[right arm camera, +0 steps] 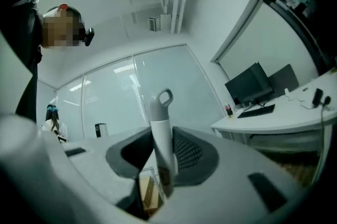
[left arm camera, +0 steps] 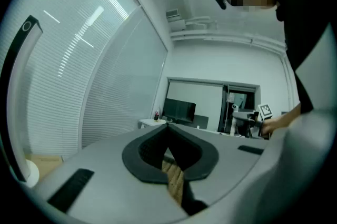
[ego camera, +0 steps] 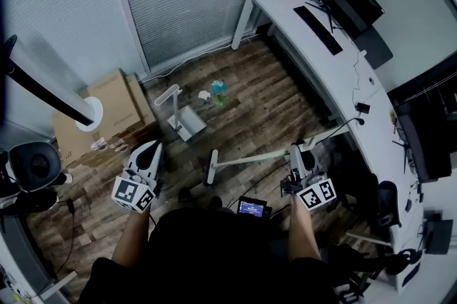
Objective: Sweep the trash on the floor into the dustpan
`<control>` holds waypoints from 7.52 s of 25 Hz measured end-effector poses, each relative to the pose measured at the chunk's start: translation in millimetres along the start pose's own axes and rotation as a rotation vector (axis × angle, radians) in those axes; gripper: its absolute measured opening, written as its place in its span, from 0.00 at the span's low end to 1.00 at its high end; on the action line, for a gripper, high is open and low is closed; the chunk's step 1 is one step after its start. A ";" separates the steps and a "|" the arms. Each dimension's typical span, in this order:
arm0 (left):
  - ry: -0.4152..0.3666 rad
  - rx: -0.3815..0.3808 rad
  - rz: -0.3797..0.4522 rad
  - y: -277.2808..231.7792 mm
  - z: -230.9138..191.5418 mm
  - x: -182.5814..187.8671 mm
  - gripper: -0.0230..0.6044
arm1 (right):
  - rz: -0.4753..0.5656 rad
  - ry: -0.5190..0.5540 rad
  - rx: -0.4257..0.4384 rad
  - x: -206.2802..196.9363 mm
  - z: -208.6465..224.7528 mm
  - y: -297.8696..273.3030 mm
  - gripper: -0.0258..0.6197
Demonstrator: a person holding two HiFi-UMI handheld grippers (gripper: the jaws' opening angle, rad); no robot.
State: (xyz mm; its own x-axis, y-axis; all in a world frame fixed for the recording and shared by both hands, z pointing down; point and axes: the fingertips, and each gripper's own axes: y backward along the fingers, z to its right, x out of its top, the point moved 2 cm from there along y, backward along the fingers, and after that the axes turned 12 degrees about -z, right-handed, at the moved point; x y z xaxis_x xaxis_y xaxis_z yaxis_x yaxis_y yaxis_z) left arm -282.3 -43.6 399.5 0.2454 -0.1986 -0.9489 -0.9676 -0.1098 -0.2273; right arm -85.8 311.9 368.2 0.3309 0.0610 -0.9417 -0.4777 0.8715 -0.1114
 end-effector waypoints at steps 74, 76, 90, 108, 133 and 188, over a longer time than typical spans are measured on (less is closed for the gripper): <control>0.063 0.183 -0.052 -148.7 -112.8 15.9 0.04 | -0.168 0.066 -0.116 40.3 136.9 -144.4 0.21; 0.070 0.189 -0.056 -156.1 -130.8 15.5 0.05 | -0.158 0.056 -0.112 50.7 143.7 -167.3 0.21; -0.047 0.193 -0.426 -226.7 -175.3 -24.0 0.16 | -0.107 0.055 0.078 123.6 216.7 -335.2 0.21; -0.155 0.183 -1.190 -253.6 -184.4 -149.5 0.26 | -0.383 0.257 0.532 110.8 304.8 -513.3 0.22; 0.056 0.321 -1.065 -284.9 -155.1 -148.0 0.26 | -0.589 0.447 0.984 -77.6 223.0 -597.8 0.23; 0.049 0.296 -1.012 -252.9 -148.7 -153.8 0.26 | -0.347 0.060 1.062 -21.0 47.7 -592.6 0.24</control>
State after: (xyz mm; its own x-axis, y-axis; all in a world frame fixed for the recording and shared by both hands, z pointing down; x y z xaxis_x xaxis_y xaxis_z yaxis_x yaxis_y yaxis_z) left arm -66.5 -130.1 635.5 0.9419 -0.1871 -0.2789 -0.2849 -0.0057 -0.9585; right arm 229.1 -182.6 469.1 0.2578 -0.2645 -0.9293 0.5797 0.8118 -0.0703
